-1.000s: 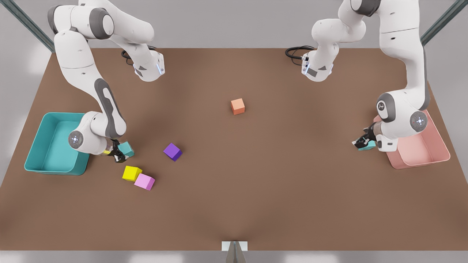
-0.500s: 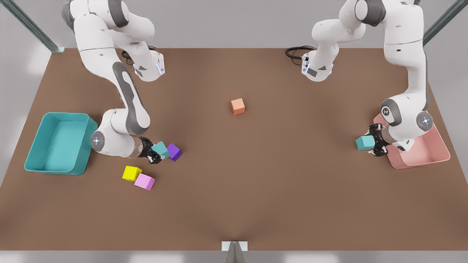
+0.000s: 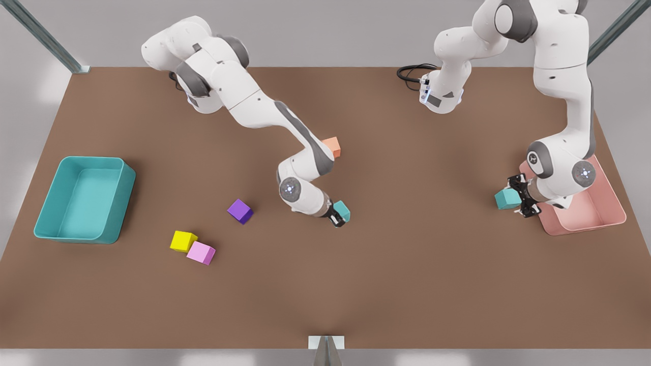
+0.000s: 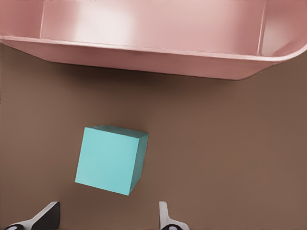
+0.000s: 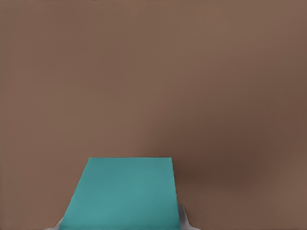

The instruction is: Stack the two blue cubes on top of each other

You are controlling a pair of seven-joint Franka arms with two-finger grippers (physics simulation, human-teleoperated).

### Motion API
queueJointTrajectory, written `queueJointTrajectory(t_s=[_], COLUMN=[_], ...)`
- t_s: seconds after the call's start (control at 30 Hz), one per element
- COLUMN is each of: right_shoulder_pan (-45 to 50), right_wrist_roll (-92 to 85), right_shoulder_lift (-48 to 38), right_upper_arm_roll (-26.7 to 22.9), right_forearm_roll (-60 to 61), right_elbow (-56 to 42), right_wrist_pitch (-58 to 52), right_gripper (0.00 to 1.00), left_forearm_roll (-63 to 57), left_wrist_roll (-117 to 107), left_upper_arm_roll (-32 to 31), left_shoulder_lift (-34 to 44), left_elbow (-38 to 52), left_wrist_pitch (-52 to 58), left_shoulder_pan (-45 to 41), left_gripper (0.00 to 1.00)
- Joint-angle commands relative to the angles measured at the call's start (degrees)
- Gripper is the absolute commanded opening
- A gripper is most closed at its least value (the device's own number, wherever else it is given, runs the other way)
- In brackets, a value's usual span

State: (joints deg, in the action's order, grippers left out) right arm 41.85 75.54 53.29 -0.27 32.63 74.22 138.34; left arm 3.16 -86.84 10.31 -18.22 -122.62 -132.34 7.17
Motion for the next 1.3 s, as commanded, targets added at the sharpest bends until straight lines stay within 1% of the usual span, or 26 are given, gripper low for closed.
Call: queueJointTrajectory(t_s=[0.0, 0.03, 0.07, 0.1, 0.23, 0.4, 0.5, 0.57, 0.6, 0.63, 0.67, 0.7, 0.73, 0.77, 0.8, 0.83, 0.87, 0.9, 0.93, 0.97, 1.0, 1.03, 1.13, 1.17, 1.2, 1.27], right_shoulder_pan=[0.08, 0.08, 0.08, 0.08, -0.19, -0.63, -1.06, -1.24, -1.24, -2.65, -4.31, -12.04, -17.23, -18.64, -18.73, -21.01, -21.9, -23.82, -26.29, -25.94, -25.68, -25.76, -26.47, -28.93, -29.01, -29.1], right_wrist_roll=[25.27, 25.19, 25.19, 25.19, 25.19, 25.19, 25.27, 25.27, 24.49, 18.35, 1.84, -19.96, -34.55, -47.48, -52.85, -54.0, -54.97, -59.71, -63.22, -70.69, -72.28, -72.55, -72.02, -73.25, -72.99, -72.99], right_shoulder_lift=[0.94, 0.94, 0.94, 0.94, 0.41, -0.55, -6.26, -11.45, -14.08, -16.63, -18.48, -18.57, -18.57, -19.36, -22.96, -29.72, -38.77, -46.16, -50.03, -48.63, -45.66, -45.03, -45.2, -45.47, -45.47, -45.55], right_upper_arm_roll=[0.0, 0.0, 0.0, 0.0, 0.09, 0.0, -1.05, -3.86, -6.85, -7.56, -7.91, -8.96, -8.88, -11.07, -11.42, -10.55, -10.37, -9.76, -6.86, -7.11, -7.12, -7.21, -7.64, -7.64, -7.64, -7.56], right_forearm_roll=[-0.37, -0.37, -0.37, -0.37, -0.29, -0.29, -0.2, -0.2, -1.07, -11.16, -20.76, -21.91, -22.26, -25.68, -30.69, -32.45, -32.63, -32.63, -33.33, -36.85, -36.76, -36.76, -36.85, -36.41, -36.32, -36.06], right_elbow=[-0.66, -0.66, -0.66, -0.74, -0.74, 0.92, 5.14, 6.38, 6.2, 4.8, 4.62, 2.51, -0.48, -4.34, -5.75, -3.21, 1.62, 6.28, 9.1, 8.22, 6.99, 6.99, 6.99, 6.11, 4.27, 3.65], right_wrist_pitch=[3.69, 3.87, 3.87, 3.87, 3.17, 2.2, -2.89, -13.43, -22.4, -31.01, -38.92, -44.2, -48.59, -54.92, -58.09, -58.53, -58.45, -57.57, -54.06, -53.26, -53.35, -53.52, -54.05, -54.4, -55.1, -56.07], right_gripper=[0.74, 0.8, 0.99, 1.0, 1.0, 1.0, 1.0, 1.0, 1.0, 1.0, 1.0, 1.0, 1.0, 1.0, 1.0, 1.0, 1.0, 1.0, 1.0, 1.0, 1.0, 1.0, 1.0, 1.0, 1.0, 1.0], left_forearm_roll=[-0.26, -0.26, -0.26, -0.17, -0.17, 0.0, 0.18, 0.71, 0.79, 0.79, 0.8, 0.71, 0.71, 0.71, 0.71, 0.71, 0.71, 0.71, 0.71, 0.71, 0.71, 0.71, 0.71, 0.71, 0.71, 0.8], left_wrist_roll=[-1.32, 0.97, 3.69, 9.14, 17.32, 17.94, 17.94, 17.94, 17.94, 17.85, 17.76, 17.58, 17.41, 17.41, 17.5, 17.5, 17.58, 17.67, 17.67, 17.67, 17.67, 17.76, 17.76, 17.76, 17.67, 17.67], left_upper_arm_roll=[-0.03, -0.03, -0.03, -0.03, -0.03, -0.03, -0.03, -0.12, -0.29, -0.29, -0.38, -0.38, -0.38, -0.38, -0.38, -0.38, -0.38, -0.38, -0.38, -0.38, -0.38, -0.38, -0.38, -0.38, -0.38, -0.38], left_shoulder_lift=[-0.41, -0.41, -0.41, -0.5, -1.12, -1.2, -1.29, -1.64, -1.64, -1.91, -2.08, -2.08, -2.43, -2.44, -2.44, -2.52, -3.22, -3.66, -3.75, -4.1, -4.19, -4.45, -5.16, -5.42, -5.42, -5.6], left_elbow=[0.01, 0.01, 0.01, 0.01, 0.01, 0.27, 0.27, 0.27, 0.19, 0.1, 0.1, 0.1, 0.1, 0.1, 0.19, 0.19, 0.19, 0.19, 0.19, 0.19, 0.19, 0.19, 0.19, 0.19, 0.19, 0.1], left_wrist_pitch=[0.33, 0.24, 0.24, 0.16, 0.24, -1.43, -1.69, -2.66, -2.66, -2.48, -2.04, -0.9, -0.55, -0.55, -0.55, -0.64, -0.9, -0.99, -1.07, -1.16, -1.16, -1.16, -1.16, -1.16, -1.16, -1.08], left_shoulder_pan=[0.48, 0.48, 0.57, 0.57, 0.57, 0.74, 1.01, 1.01, 1.01, 1.01, 1.01, 1.01, 1.09, 1.09, 1.18, 1.18, 1.36, 1.62, 1.88, 1.88, 1.97, 2.32, 2.41, 2.59, 2.76, 2.85], left_gripper=[1.0, 1.0, 1.0, 1.0, 1.0, 1.0, 1.0, 1.0, 1.0, 1.0, 1.0, 1.0, 1.0, 1.0, 1.0, 1.0, 1.0, 1.0, 1.0, 1.0, 1.0, 1.0, 1.0, 1.0, 1.0, 1.0])
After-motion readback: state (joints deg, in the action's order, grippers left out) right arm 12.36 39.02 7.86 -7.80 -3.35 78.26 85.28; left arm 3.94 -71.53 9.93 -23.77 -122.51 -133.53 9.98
